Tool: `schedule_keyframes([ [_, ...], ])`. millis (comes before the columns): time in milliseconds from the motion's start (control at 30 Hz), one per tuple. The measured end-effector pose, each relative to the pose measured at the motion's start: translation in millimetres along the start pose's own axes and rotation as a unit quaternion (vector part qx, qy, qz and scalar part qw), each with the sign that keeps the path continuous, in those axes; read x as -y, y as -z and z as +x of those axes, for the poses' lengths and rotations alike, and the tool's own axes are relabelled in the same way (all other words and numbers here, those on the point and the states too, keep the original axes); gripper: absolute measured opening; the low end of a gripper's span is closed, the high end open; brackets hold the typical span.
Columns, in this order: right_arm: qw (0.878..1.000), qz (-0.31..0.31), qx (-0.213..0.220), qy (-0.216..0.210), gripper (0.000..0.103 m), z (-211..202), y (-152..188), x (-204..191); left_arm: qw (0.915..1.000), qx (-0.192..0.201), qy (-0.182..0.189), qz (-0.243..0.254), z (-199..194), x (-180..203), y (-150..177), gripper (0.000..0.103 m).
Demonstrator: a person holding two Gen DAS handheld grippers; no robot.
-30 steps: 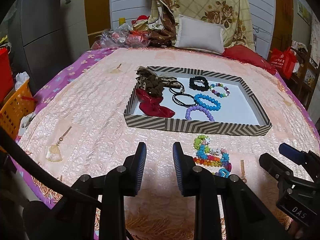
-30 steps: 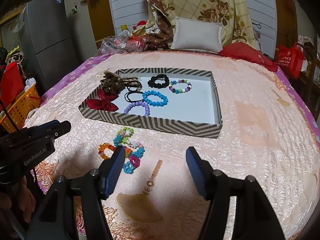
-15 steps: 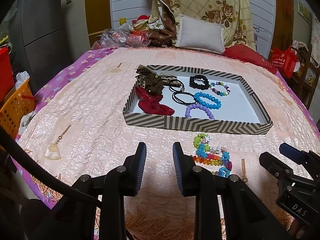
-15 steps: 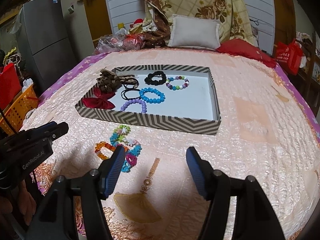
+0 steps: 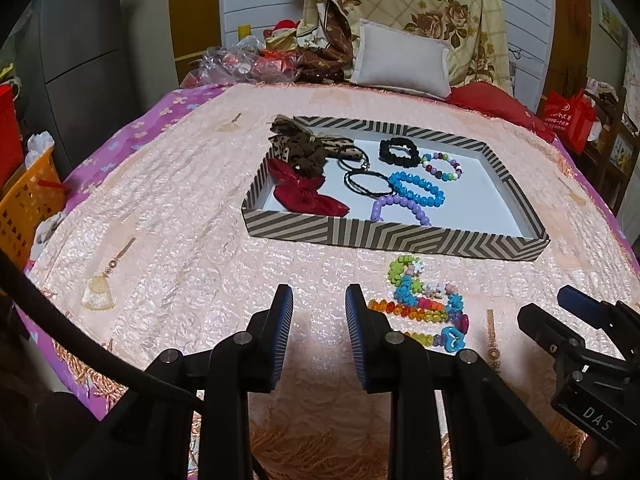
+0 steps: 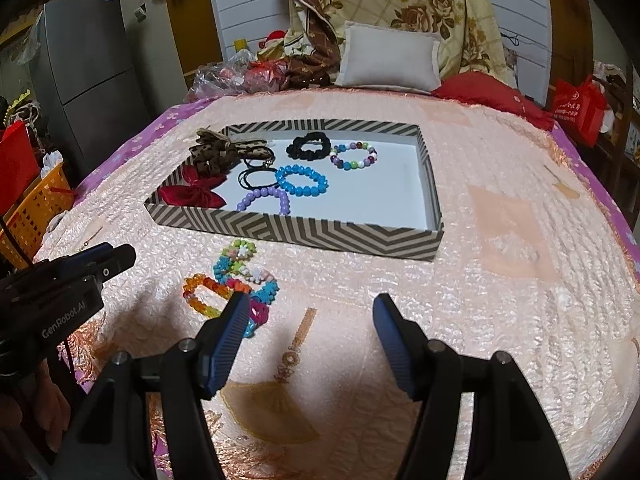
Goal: Organize jewelry
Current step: 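Move both open grippers down over the colourful bracelets beside the box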
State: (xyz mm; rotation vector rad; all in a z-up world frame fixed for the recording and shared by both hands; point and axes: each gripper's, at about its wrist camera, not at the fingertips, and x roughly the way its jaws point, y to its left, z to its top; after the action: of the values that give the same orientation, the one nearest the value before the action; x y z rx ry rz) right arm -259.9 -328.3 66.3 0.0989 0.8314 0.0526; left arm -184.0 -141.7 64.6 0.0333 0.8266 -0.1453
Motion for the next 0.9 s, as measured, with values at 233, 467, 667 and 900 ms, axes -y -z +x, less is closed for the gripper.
schedule_keyframes([
  [233, 1.000, -0.005, -0.013, -0.019, 0.067, 10.9, 2.2, -1.3, 0.9989, -0.031, 0.009, -0.035, 14.1, -24.8, 1.5, 0.020],
  [467, 0.998, -0.034, -0.036, -0.041, 0.048, 44.4, -9.0, -11.1, 0.9973, -0.052, 0.014, -0.049, 25.6, -33.1, 5.3, 0.020],
  [667, 0.994, -0.059, -0.067, -0.068, 0.038, 70.2, -20.2, -19.1, 0.9971, -0.058, 0.017, -0.047, 30.6, -32.1, 3.4, 0.020],
  [900, 0.989, -0.110, -0.080, -0.060, 0.015, 85.6, -22.1, -34.9, 0.9964, -0.068, 0.022, -0.045, 40.0, -28.0, 1.6, 0.020],
])
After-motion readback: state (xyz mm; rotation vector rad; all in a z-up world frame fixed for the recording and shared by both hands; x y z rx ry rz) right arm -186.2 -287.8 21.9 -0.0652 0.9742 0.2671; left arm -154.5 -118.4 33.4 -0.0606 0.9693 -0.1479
